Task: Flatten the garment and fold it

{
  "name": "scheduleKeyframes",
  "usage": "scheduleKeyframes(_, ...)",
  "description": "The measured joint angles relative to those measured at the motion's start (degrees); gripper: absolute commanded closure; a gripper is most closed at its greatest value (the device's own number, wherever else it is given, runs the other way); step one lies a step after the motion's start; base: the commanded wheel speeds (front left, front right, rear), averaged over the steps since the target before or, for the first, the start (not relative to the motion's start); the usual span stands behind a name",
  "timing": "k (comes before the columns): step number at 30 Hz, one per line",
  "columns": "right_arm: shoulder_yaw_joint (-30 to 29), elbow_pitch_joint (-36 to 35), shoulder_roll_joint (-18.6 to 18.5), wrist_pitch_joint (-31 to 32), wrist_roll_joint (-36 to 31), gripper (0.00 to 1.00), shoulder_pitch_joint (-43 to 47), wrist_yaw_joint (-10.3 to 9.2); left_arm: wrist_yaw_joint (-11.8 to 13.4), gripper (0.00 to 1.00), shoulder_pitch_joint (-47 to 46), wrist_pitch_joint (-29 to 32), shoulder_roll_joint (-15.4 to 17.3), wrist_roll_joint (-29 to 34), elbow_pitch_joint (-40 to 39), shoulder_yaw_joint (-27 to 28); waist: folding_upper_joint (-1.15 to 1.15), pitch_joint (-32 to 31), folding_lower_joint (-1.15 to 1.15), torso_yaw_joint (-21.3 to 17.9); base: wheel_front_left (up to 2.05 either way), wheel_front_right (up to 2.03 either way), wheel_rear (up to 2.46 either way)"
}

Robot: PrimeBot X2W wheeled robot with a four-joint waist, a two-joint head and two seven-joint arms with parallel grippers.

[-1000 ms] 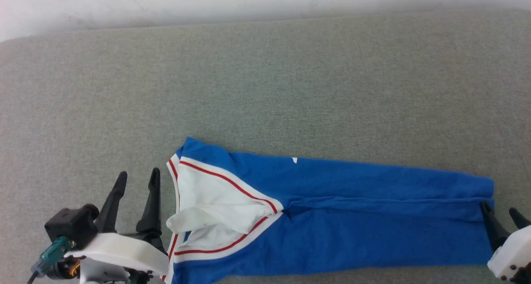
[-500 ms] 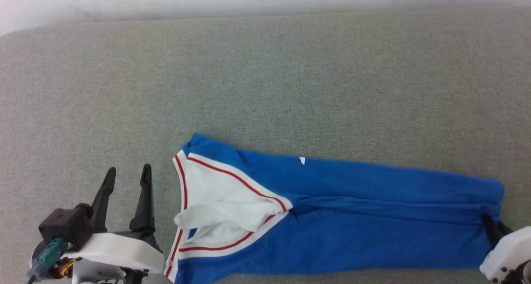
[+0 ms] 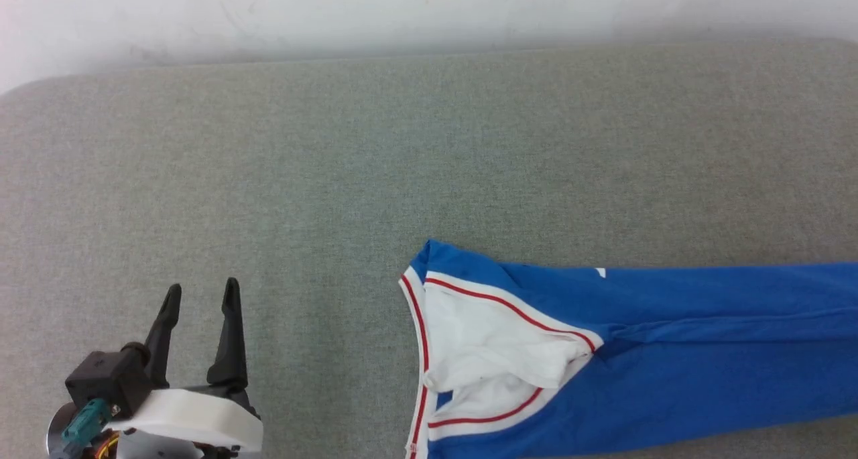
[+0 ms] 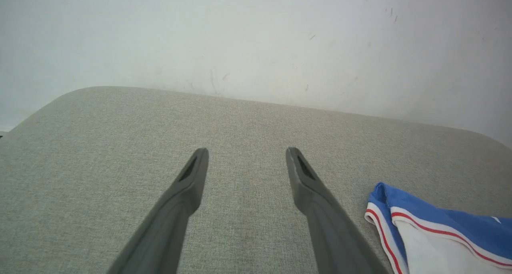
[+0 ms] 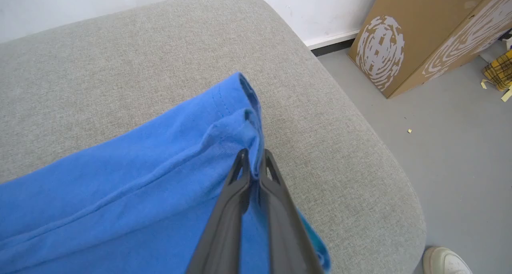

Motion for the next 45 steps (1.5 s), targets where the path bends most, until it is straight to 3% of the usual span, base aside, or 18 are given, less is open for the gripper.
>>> scheduleKeyframes(6,5.3,-5.1,3.0,3.7,2.8,1.00,0.0,-0.02,0.3,0.00,0.7,-0.8,-0.4,0.1,0.7,-0.2,0.00,-0.9,0.00,0.1,0.00,0.00,0.00)
scheduleKeyframes(15,21.8,-14.6,7.5,9.7,7.5,1.00,1.4,-0.08,0.3,0.00,0.8,-0.8,-0.8,0.1,1.4,-1.1,0.00,-1.4,0.00,0.6,0.00,0.00,0.00)
scheduleKeyframes(21,33.3,-15.3,8.6,10.3,8.8,1.00,0.5,-0.08,0.3,0.00,0.3,-0.8,-0.9,0.1,1.7,-1.8,0.00,-0.9,0.00,1.3,0.00,0.00,0.00)
scheduleKeyframes(30,47.5,-7.1,9.1,5.3,9.8,1.00,-6.4,-0.09,-0.3,0.00,-2.1,-0.7,-1.8,0.2,2.9,-3.4,0.00,0.6,0.00,3.3,0.00,0.00,0.00)
scheduleKeyframes(37,53.9,5.4,9.1,0.1,11.7,1.00,-11.7,-0.09,-1.2,0.00,-3.3,-0.6,-2.4,0.3,4.4,-4.7,0.00,1.1,0.00,4.9,0.00,0.00,0.00)
scheduleKeyframes(45,59.3,16.4,9.2,-1.3,10.6,1.00,-15.0,-0.09,-1.8,0.00,-4.0,-0.3,-3.1,0.2,6.2,-5.7,0.00,-0.1,0.00,6.3,0.00,0.00,0.00)
